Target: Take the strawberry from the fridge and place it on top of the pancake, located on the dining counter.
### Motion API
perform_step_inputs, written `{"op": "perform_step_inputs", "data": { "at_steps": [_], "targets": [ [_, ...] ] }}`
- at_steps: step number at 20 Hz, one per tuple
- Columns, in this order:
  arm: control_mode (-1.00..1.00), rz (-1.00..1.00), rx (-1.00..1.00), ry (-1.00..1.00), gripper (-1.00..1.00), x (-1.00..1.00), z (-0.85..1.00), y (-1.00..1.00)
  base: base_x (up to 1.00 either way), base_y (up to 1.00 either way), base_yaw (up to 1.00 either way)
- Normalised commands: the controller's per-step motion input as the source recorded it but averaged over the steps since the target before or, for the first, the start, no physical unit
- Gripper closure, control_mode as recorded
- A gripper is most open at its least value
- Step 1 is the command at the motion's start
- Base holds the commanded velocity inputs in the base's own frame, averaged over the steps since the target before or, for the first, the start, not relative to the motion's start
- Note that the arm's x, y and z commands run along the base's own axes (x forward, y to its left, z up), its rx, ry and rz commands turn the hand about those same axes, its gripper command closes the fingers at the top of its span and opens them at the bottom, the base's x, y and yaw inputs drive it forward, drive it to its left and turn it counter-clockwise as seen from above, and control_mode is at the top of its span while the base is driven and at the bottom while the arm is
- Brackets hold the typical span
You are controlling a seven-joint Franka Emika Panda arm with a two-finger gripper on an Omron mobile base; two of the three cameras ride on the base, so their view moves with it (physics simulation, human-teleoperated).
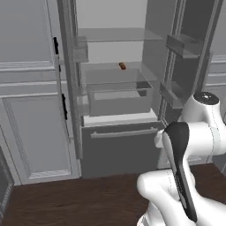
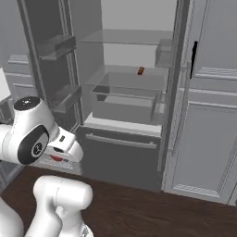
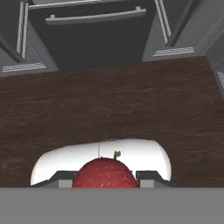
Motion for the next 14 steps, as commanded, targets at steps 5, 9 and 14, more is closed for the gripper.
{"op": "perform_step_inputs", "data": {
  "at_steps": [5,9,14],
  "targets": [
    [1.0,0.0,0.0,0.0,1.0,0.0,0.0,0.0,-1.0,0.3,0.39],
    [1.0,0.0,0.0,0.0,1.0,0.0,0.0,0.0,-1.0,0.27,0.43],
    [1.0,0.0,0.0,0.0,1.0,0.0,0.0,0.0,-1.0,0.42,0.45]
  ]
}}
